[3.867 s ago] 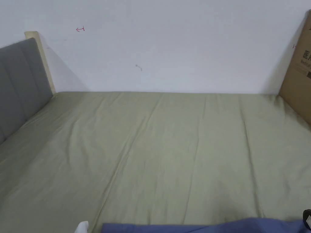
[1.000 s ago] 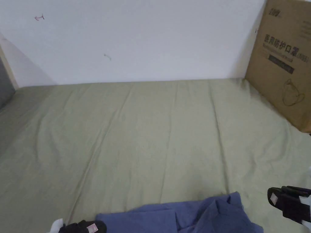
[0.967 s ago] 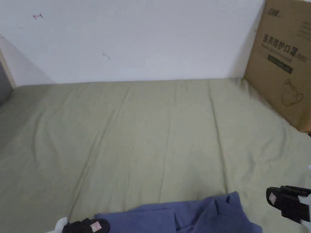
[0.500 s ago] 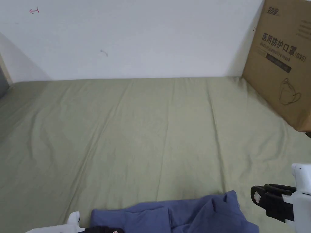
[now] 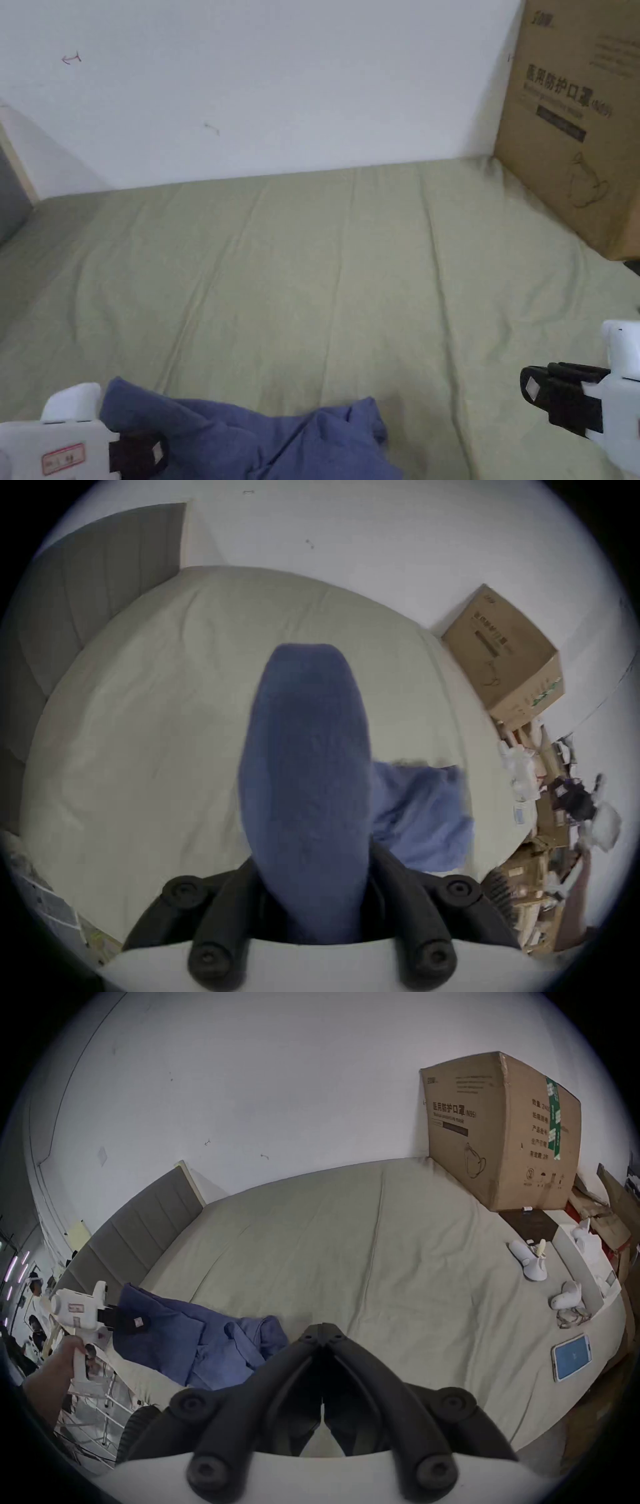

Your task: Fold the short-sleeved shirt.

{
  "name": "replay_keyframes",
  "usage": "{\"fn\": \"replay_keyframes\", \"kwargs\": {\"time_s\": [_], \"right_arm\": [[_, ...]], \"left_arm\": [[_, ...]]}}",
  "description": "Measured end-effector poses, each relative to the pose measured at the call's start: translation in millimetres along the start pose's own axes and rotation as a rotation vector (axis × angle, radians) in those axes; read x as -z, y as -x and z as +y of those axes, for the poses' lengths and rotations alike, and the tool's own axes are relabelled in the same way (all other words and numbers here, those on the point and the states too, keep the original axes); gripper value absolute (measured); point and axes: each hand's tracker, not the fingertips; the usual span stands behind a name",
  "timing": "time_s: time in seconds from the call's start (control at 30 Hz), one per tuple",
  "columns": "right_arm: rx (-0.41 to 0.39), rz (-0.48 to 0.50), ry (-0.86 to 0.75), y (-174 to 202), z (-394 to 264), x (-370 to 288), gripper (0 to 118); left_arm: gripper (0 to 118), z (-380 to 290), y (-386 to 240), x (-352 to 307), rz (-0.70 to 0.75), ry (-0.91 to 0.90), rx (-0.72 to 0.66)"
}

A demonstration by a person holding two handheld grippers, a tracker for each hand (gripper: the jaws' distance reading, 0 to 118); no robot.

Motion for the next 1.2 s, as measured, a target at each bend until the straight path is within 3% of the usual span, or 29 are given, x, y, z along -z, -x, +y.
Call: {"fn": "replay_keyframes", "kwargs": {"time_s": [0.07, 0.3, 0.33, 0.37, 0.4, 0.43, 0.47, 0.57, 0.63, 0.7, 0.73, 0.77, 0.8, 0.83, 0.97, 1.2], "right_arm": [[0.018, 0.007, 0.002, -5.0, -3.1, -4.2, 0], [0.030, -0.014, -0.004, -19.5, -10.6, -17.2, 0], [0.028, -0.017, -0.003, -21.1, -10.9, -18.1, 0], [0.028, -0.021, -0.002, -22.8, -11.4, -19.0, 0], [0.030, -0.023, -0.002, -24.5, -12.0, -19.9, 0], [0.034, -0.024, -0.002, -25.9, -12.4, -20.3, 0], [0.038, -0.024, -0.002, -27.2, -12.8, -21.1, 0], [0.048, -0.020, -0.008, -29.8, -13.8, -22.4, 0], [0.061, -0.010, -0.033, -31.7, -13.7, -25.6, 0], [0.071, 0.003, -0.041, -33.5, -10.3, -28.3, 0], [0.070, 0.000, -0.044, -33.5, -9.2, -29.1, 0], [0.065, -0.007, -0.049, -33.6, -8.2, -30.0, 0], [0.061, -0.010, -0.052, -34.3, -7.5, -30.2, 0], [0.060, -0.012, -0.053, -35.1, -6.9, -30.1, 0], [0.079, -0.019, -0.060, -38.3, -7.6, -29.7, 0], [0.070, -0.031, -0.030, -39.7, -11.4, -26.5, 0]], "left_arm": [[6, 0.7, -29.2, 10.4, -0.107, 0.031, -0.018], [9, -0.8, -109.1, 119.5, -0.178, 0.239, 0.081], [18, -3.5, -114.6, 133.1, -0.188, 0.277, 0.072], [38, -7.2, -118.1, 146.6, -0.202, 0.314, 0.066], [78, -14.0, -119.9, 160.3, -0.238, 0.332, 0.034], [102, -15.2, -118.6, 168.6, -0.278, 0.362, -0.007], [113, -17.2, -117.1, 175.8, -0.332, 0.384, -0.064], [113, -16.3, -106.4, 155.5, -0.519, 0.277, -0.185], [113, -11.0, -104.4, 131.1, -0.571, 0.174, -0.101], [108, -3.4, -113.9, 98.9, -0.476, 0.145, 0.167], [96, -2.3, -119.7, 87.5, -0.389, 0.120, 0.284], [69, -4.5, -128.5, 79.4, -0.302, 0.087, 0.409], [20, -8.9, -139.6, 77.4, -0.222, 0.083, 0.504], [1, -12.8, -146.0, 78.8, -0.173, 0.086, 0.552], [1, -27.5, -162.7, 116.8, -0.321, 0.242, 0.420], [1, -58.3, -172.6, 213.5, -0.228, 0.430, 0.274]]}}
